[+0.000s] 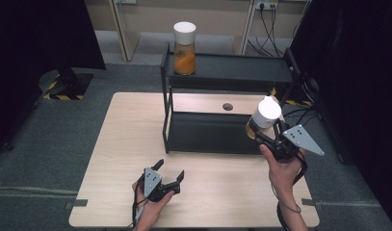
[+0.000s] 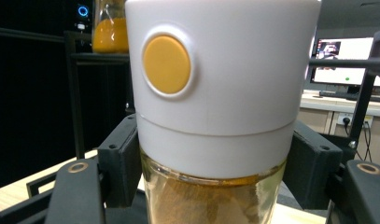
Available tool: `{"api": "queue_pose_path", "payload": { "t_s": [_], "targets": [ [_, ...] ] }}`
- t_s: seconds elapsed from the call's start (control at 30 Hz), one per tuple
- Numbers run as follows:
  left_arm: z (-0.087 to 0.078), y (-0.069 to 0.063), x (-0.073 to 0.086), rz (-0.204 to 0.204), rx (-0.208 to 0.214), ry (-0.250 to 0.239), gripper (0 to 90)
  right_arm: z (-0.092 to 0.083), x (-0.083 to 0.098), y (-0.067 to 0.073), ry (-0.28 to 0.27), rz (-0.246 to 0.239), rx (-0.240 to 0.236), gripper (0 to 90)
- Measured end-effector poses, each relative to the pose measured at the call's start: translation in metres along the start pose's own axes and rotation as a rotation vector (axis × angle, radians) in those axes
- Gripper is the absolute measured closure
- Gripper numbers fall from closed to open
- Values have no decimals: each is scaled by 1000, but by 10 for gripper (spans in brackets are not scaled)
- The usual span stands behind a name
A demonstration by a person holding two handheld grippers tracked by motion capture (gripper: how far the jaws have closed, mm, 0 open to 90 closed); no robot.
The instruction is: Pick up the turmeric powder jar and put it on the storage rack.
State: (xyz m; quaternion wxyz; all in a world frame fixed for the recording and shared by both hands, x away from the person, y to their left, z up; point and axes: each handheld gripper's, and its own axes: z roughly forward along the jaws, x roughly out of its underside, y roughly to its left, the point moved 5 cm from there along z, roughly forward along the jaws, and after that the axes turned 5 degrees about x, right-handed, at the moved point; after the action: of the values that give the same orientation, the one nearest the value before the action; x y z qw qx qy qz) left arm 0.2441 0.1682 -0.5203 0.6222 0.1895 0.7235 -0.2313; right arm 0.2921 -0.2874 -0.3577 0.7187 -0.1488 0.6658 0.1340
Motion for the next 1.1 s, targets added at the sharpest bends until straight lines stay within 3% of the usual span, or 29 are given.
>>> {"api": "queue_pose_path", "payload": {
  "t_s": [1.1],
  "targets": [
    [0,0,0,-1,1,0,115,17,-39,-1,-55,5,15,312]
  ]
}}
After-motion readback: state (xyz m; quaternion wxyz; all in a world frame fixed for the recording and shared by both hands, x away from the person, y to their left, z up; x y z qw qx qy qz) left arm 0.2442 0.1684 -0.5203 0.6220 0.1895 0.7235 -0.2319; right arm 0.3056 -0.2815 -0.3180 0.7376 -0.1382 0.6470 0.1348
